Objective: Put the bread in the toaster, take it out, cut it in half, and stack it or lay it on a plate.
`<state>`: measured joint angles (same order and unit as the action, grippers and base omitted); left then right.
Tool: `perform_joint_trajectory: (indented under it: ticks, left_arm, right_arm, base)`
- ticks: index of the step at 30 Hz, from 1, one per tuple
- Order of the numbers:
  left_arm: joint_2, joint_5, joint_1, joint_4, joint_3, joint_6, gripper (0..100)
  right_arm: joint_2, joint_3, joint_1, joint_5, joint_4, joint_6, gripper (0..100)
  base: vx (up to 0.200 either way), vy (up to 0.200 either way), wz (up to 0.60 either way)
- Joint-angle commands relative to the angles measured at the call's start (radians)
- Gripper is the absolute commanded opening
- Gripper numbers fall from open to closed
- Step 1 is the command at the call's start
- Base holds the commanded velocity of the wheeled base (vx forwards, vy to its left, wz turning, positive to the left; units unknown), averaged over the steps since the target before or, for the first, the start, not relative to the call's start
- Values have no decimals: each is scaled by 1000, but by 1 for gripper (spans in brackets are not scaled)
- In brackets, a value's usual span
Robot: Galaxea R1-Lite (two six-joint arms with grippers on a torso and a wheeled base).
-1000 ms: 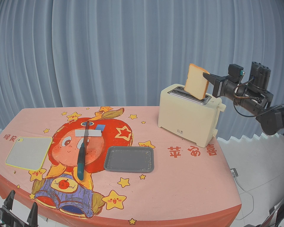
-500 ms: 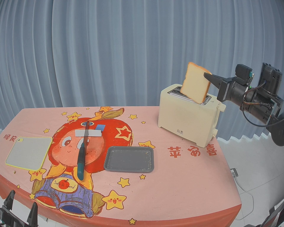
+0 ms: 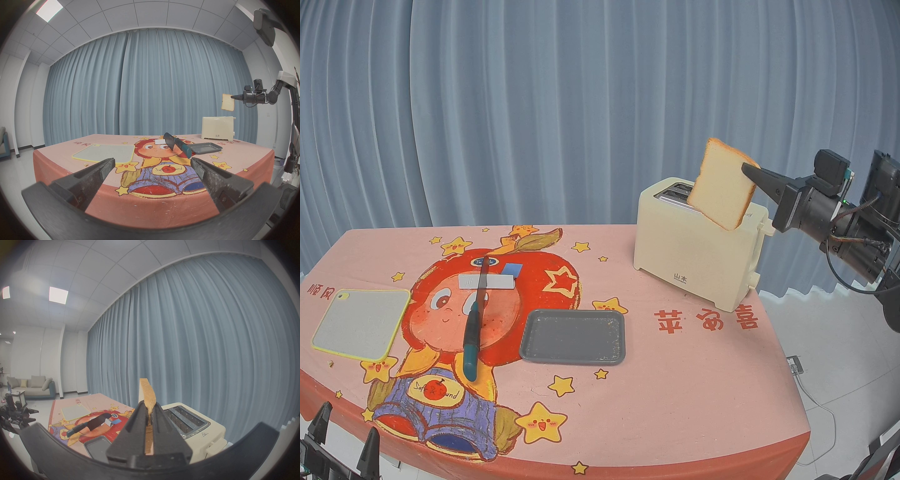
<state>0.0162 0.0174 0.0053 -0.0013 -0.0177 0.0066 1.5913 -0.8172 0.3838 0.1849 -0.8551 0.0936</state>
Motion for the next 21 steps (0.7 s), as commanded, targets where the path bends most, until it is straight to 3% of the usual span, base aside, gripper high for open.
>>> perform_joint_trajectory:
  ticks: [1,5,13,21]
  left_arm:
    - [-15,-1,1,0,18,0,100]
    - [-15,-1,-1,0,18,0,100]
    - [-15,-1,1,0,18,0,100]
    - [-15,1,1,0,18,1,100]
  right_arm:
    - [-40,69,1,1,-39,17,0]
    - [-62,104,-2,1,-51,21,0]
    - [-166,227,-5,4,-53,100,0]
    - [-240,357,-3,5,-53,110,0]
  base:
    - [0,0,0]
    - [0,0,0]
    - [0,0,0]
    - [0,0,0]
